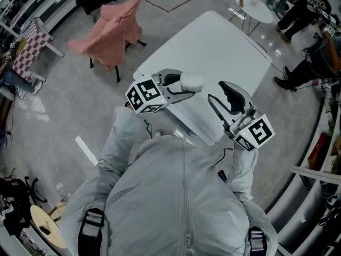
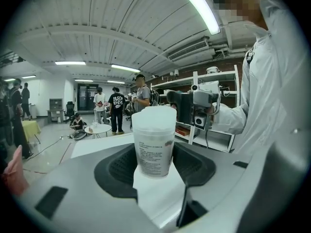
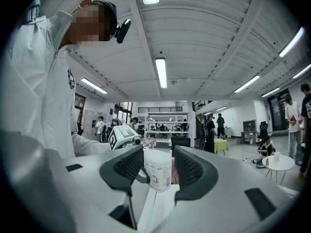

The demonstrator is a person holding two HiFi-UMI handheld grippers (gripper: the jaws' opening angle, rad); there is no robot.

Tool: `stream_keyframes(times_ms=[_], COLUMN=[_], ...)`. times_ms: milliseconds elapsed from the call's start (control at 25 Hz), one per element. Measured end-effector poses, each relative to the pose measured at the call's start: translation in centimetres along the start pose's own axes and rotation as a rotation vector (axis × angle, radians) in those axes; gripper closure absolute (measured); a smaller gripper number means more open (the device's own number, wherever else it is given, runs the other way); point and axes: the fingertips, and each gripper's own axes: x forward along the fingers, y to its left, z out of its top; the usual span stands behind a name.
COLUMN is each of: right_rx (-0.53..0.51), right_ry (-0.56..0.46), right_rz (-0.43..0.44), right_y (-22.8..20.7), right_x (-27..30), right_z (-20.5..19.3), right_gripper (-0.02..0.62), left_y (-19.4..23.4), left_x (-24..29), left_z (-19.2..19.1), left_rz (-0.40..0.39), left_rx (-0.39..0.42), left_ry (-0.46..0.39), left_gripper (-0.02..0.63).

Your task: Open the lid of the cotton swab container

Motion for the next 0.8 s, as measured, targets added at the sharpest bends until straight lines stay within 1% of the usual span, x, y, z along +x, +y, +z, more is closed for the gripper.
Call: stream_keyframes(times_ms=[80, 240, 400, 680, 800], right_rx=[-0.017, -0.025, -0.016, -0.008, -0.017], right_ry=[0.026, 0.06, 0.077, 0.092, 0.117], right_rz=[0.027, 0.069, 0.112, 0.172, 0.205], right_y=[0.7, 1.6, 2.4, 3.8, 4.4], right_x=[0.7, 2.1, 3.1, 3.9, 4.4], right_z=[-0.2, -0.6, -1.3, -1.8, -2.2], right_gripper=[0.378, 0.356, 0.347, 0.341, 0.341], left_y=[-0.4, -1.5, -2.5, -4.1, -4.4], left_x=[-0.5, -1.2, -1.4, -1.9, -2.0], left_z=[-0.2, -0.7, -1.1, -1.2, -1.0], left_rz=[-0.024, -0.098, -0.158, -0.224, -0.25], left_rx=[0.009, 0.023, 0.043, 0.079, 0.092], left_ry=[0.013, 0.022, 0.028, 0.023, 0.013], left_gripper=[0.371, 0.371, 0.371, 0.371, 0.371])
